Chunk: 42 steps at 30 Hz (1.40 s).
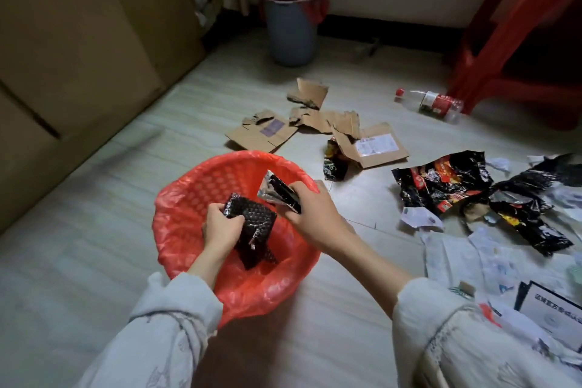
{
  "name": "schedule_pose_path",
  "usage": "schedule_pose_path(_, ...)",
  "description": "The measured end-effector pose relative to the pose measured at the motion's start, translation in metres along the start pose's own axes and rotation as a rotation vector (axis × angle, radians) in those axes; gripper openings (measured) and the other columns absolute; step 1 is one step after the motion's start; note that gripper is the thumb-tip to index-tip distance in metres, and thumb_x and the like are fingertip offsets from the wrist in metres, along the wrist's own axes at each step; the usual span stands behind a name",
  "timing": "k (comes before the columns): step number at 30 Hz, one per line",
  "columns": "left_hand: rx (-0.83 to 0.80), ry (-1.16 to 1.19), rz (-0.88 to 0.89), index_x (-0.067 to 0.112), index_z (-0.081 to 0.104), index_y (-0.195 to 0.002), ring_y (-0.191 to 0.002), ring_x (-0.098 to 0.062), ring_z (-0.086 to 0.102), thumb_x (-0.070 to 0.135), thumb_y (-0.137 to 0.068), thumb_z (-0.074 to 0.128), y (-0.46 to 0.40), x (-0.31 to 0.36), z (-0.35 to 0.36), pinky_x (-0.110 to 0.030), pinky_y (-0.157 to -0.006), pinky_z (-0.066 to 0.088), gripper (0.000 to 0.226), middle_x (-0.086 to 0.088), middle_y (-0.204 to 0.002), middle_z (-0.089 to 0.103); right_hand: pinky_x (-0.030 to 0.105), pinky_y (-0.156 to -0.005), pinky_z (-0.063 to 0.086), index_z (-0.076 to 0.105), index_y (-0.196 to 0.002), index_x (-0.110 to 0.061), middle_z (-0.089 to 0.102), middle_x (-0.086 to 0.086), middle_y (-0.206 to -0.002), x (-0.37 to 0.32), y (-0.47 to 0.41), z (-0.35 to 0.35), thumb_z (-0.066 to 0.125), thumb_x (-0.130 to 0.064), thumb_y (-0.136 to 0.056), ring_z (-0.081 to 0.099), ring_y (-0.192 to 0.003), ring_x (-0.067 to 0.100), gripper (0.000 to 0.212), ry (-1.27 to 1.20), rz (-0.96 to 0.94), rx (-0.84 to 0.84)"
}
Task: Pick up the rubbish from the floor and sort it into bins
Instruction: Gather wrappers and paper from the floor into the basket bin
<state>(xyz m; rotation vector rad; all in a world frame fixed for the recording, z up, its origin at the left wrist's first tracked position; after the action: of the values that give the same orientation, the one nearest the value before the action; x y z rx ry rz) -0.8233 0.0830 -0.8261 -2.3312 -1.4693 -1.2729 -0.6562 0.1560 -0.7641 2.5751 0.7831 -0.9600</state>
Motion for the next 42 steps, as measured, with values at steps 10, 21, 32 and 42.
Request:
schedule_pose_path(10,-0.466,-0.457,0.100,0.005,0.025,-0.139,-0.130,-0.035,0.038,0.042,-0.069,0.077,0.012,-0.033,0.070,-0.039,-0.107,0.035,0.095,-0.020,-0.140,0.040,0.042,-0.080,0.047,0.049,-0.100,-0.012,0.066,0.015,-0.097,0.067,0.047,0.006,0.051,-0.036,-0.092,0.060,-0.094,0.036,0.026,0.036,0.225,-0.018)
schedule_pose_path(21,-0.419,-0.674,0.822,0.012,0.053,-0.125,-0.128,-0.027,0.041,0.016,-0.089,0.048,0.109,0.005,0.081,-0.040,-0.100,0.042,0.037,-0.011,-0.133,0.045,0.037,-0.083,0.043,0.051,-0.102,-0.014,0.064,0.012,-0.107,0.096,0.104,-0.039,0.051,-0.036,-0.090,0.058,-0.104,0.031,0.024,0.239,0.394,-0.145)
schedule_pose_path(32,-0.072,-0.750,1.003,0.011,0.048,-0.133,-0.135,-0.039,0.033,0.005,-0.073,0.064,0.109,0.029,0.044,-0.054,-0.105,0.036,0.063,-0.019,-0.144,0.038,0.046,-0.101,0.029,0.028,-0.139,-0.019,0.049,0.007,-0.133,0.079,0.095,-0.002,0.052,-0.040,-0.090,0.045,-0.124,0.028,0.059,0.569,0.238,-0.237)
schedule_pose_path(42,-0.152,-0.820,0.830,0.018,0.013,-0.149,-0.145,-0.031,-0.006,0.014,-0.090,0.042,0.120,0.024,0.048,-0.050,-0.116,0.003,0.066,-0.013,-0.157,-0.005,0.037,-0.108,0.036,0.037,-0.141,-0.018,0.037,0.003,-0.147,0.066,0.115,-0.035,0.046,-0.027,-0.096,0.041,-0.131,0.023,0.047,0.206,0.149,-0.153)
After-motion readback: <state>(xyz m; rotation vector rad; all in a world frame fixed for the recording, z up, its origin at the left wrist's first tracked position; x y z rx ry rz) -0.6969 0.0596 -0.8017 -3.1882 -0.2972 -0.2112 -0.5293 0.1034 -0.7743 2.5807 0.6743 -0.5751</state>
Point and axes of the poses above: each hand's wrist, its own y-axis away from the middle knuckle, its own z-axis out of the palm, x = y × z, the point moved 5 cm from there along -y, towards the middle knuckle
